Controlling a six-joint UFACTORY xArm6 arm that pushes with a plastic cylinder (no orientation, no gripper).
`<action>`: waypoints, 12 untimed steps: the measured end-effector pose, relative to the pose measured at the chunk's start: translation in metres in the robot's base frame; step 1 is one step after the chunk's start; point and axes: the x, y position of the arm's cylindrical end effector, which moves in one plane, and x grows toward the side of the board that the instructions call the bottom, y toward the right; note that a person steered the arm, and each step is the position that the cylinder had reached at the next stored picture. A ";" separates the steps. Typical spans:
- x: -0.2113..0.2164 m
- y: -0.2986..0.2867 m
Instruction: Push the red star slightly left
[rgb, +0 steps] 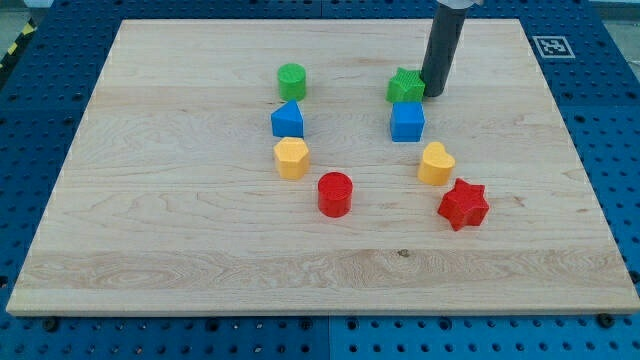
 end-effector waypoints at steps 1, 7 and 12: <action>0.000 0.000; 0.199 0.041; 0.200 0.024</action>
